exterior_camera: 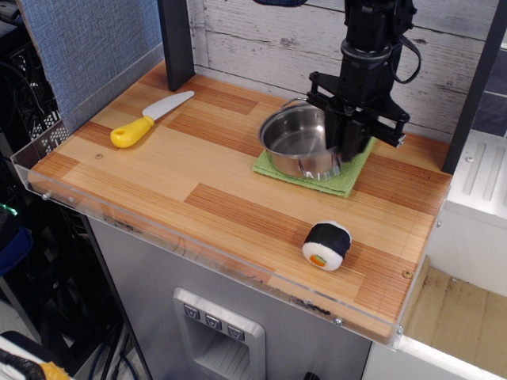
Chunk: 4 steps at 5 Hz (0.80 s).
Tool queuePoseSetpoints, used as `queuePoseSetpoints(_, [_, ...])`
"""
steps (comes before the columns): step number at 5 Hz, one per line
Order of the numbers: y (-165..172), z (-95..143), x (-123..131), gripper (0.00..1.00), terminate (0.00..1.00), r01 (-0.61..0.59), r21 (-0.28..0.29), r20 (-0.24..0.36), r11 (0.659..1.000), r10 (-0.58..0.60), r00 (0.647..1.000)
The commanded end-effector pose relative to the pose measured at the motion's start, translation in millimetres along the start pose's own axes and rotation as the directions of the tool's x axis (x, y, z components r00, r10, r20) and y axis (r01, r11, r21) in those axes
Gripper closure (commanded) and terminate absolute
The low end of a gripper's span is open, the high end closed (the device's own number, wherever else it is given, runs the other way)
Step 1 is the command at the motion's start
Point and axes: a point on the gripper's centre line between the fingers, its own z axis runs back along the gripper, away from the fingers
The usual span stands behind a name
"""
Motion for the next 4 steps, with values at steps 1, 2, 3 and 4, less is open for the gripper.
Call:
queuePoseSetpoints(1, [16.9,59.9,-13.4,0.00,0.00,0.000,-0.045,0.114,0.999,0.005,0.994])
queuePoseSetpoints(2, [27.9,87.0,-37.8,0.00,0.00,-0.017,-0.068,0.116,0.998,0.025,0.993])
queuePoseSetpoints(3, [29.5,95.2,-64.9,0.00,0.00,-0.102,-0.053,0.077,0.993,0.106,0.991])
queuePoseSetpoints(4, [24.8,90.7,-77.4,0.00,0.00,-0.132,-0.026,0.026,0.991,0.132,0.991])
